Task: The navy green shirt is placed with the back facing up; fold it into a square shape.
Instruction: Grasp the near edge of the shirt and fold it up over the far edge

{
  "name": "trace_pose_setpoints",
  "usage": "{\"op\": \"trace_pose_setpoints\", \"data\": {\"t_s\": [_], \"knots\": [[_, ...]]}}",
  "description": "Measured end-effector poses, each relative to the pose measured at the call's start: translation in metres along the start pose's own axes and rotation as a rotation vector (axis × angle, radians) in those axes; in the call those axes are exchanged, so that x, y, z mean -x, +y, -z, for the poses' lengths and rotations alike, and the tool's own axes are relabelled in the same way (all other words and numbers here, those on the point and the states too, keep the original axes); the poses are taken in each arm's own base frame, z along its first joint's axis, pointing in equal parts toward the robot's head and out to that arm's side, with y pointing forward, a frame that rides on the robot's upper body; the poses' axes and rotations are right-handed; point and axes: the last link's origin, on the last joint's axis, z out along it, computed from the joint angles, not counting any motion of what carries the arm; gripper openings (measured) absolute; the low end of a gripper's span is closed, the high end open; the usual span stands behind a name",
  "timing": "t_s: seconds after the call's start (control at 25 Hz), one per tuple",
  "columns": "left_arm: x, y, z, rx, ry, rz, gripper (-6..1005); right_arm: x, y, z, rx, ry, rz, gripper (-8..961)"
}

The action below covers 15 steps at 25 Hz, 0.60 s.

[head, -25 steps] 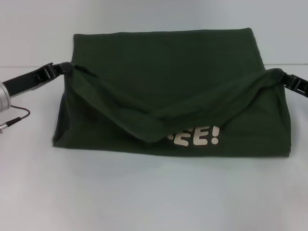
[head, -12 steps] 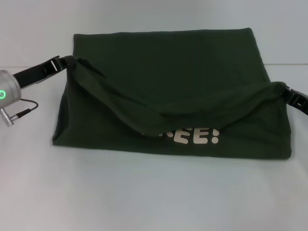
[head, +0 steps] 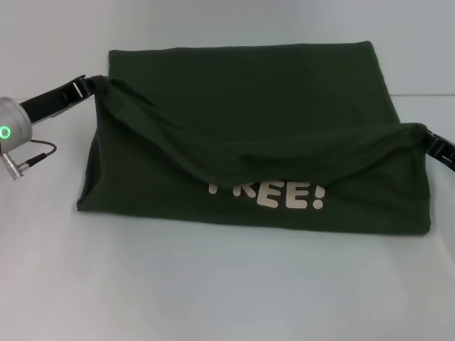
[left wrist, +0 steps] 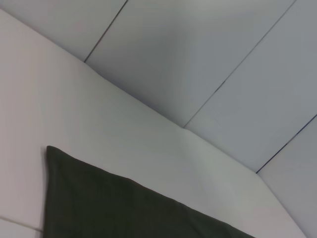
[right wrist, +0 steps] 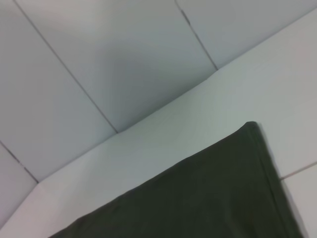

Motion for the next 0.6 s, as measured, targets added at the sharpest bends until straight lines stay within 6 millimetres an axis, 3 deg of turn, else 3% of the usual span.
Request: {"op": "trace_pose_setpoints", "data": {"t_s": [0.6], "knots": [[0.0028,0.0026,-0.0057,-0.015,-0.003,-0.011,20,-0.0083,-0.0019,-0.0052,-0.057,-0.019,-0.065,53]]}}
